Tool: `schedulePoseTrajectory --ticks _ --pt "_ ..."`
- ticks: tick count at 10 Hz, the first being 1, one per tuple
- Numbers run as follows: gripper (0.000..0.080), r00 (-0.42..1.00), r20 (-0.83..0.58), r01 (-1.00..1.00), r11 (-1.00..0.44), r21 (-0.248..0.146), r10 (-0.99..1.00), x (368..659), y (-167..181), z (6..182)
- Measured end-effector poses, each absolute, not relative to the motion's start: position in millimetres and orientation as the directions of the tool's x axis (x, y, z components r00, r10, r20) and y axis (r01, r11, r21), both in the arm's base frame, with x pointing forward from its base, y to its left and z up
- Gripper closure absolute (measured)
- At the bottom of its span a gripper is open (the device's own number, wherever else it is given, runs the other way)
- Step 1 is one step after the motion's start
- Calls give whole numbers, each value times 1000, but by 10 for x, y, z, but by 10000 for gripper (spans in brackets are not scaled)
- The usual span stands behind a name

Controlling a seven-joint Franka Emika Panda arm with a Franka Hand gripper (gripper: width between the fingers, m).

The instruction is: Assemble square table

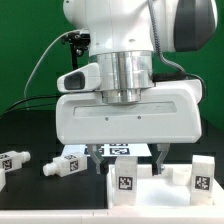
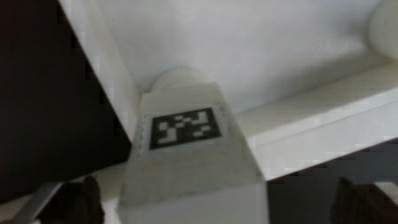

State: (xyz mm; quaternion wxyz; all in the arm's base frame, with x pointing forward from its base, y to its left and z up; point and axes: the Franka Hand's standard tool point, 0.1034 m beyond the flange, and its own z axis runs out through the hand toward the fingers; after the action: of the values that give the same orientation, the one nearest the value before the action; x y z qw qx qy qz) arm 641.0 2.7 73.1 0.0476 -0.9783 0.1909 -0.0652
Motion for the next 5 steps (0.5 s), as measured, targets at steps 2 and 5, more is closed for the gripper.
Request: schedulePoseTrajectory --ticks 2,5 --pt "422 905 105 -399 -909 -122 -411 6408 25 725" --pt "506 712 65 -688 -713 -136 -699 6391 -31 703"
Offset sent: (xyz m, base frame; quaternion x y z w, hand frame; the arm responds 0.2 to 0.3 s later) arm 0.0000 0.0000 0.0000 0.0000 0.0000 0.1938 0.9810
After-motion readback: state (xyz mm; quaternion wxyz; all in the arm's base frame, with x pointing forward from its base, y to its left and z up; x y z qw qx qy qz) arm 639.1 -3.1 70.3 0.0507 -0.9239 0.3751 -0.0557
